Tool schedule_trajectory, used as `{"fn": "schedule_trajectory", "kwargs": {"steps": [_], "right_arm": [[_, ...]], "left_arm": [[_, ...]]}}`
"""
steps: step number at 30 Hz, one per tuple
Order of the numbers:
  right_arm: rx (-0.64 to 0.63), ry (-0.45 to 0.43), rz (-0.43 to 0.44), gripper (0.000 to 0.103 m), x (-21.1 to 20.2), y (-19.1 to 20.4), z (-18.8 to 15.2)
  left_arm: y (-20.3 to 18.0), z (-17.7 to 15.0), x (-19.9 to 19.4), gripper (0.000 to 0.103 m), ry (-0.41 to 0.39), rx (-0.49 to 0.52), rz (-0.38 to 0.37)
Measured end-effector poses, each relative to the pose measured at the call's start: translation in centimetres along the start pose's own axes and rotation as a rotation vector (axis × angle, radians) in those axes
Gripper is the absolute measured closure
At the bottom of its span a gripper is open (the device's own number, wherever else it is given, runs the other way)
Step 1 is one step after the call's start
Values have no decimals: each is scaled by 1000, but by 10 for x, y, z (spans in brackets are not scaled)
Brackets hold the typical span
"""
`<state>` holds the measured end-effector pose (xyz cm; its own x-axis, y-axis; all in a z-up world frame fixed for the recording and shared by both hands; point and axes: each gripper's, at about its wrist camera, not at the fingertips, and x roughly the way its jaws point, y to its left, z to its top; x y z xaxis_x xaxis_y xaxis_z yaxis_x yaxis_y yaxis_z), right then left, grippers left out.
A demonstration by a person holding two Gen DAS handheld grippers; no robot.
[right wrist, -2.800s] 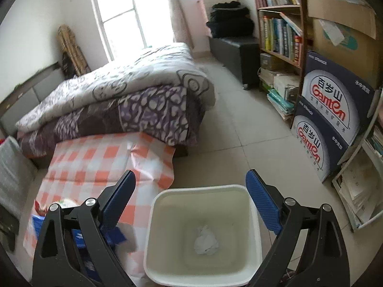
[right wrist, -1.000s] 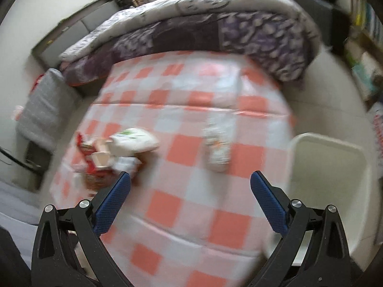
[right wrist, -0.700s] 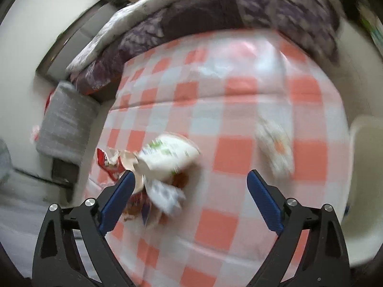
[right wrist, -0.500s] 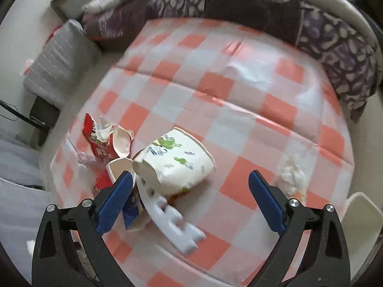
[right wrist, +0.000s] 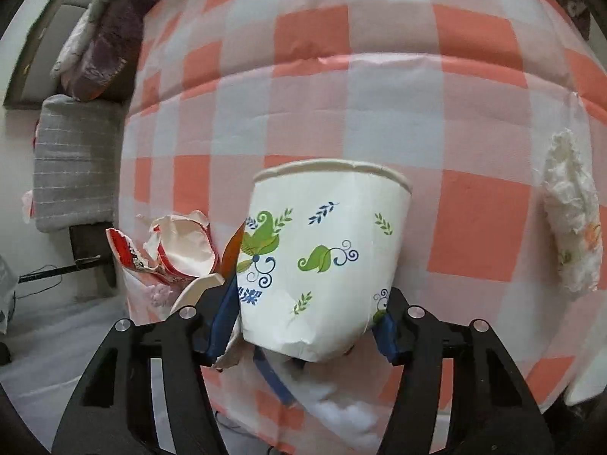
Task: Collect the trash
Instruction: 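Grasp the green-leaf paper cup with the right tool, then carry the paper cup over the white bin and open the right tool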
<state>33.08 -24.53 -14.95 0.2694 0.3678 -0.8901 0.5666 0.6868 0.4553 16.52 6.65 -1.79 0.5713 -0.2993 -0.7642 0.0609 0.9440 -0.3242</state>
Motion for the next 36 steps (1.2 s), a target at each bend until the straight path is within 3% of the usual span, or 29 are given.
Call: {"fn": "schedule_trajectory", "kwargs": {"steps": [8, 16, 24, 29, 36], "right_arm": [[-312, -368, 46, 48, -83, 22, -39], [-593, -684, 18, 47, -155, 35, -130], [-702, -809, -25, 47, -198, 16, -205], [-691, -827, 12, 47, -219, -8, -223], [-664, -908, -3, 47, -219, -47, -231]], "left_arm": [[-8, 0, -17, 74, -86, 53, 21], [-21, 0, -34, 74, -206, 103, 61], [-40, -8, -50, 74, -286, 172, 69], [-57, -17, -63, 74, -298, 217, 56], [-76, -41, -72, 74, -302, 225, 13]]}}
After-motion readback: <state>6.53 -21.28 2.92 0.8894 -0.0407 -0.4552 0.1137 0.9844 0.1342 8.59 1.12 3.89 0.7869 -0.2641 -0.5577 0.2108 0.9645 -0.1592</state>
